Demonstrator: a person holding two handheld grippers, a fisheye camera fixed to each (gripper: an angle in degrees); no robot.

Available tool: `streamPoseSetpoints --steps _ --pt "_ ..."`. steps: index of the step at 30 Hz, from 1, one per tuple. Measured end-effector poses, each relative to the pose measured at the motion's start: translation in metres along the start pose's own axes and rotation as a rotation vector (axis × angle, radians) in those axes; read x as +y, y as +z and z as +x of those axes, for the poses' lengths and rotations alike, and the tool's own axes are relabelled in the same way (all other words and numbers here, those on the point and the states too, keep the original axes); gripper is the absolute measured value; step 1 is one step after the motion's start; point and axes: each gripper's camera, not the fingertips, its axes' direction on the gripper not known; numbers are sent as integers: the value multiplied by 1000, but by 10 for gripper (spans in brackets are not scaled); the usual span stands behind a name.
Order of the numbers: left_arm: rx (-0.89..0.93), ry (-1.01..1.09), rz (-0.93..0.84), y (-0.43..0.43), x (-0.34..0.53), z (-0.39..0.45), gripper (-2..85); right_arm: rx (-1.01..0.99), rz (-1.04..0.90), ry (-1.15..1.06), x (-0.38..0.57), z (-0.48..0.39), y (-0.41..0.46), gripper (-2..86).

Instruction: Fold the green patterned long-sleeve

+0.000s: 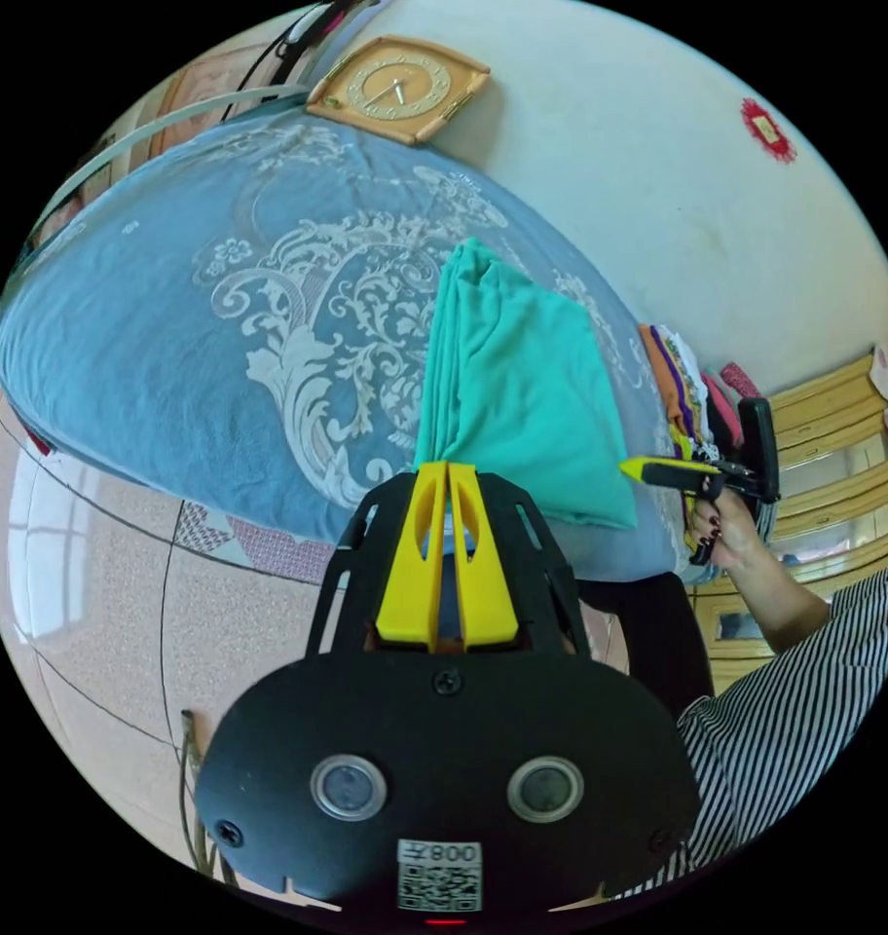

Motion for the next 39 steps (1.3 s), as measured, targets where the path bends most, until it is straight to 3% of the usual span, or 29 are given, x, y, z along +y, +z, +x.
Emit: streamPoseSetpoints --steps 4,9,16,23,39 --pt "5 -30 11 -13 -3 11 2 -83 33 68 29 15 0 3" --pt "40 40 33 -32 1 42 3 -26 87 60 72 11 -23 6" --pt "159 170 -109 -10 6 108 8 -15 55 141 157 16 3 46" --pt "168 260 -233 3 -3 158 11 69 49 102 170 4 31 48" --pt "270 244 -290 18 -9 236 44 141 89 27 214 -14 53 6"
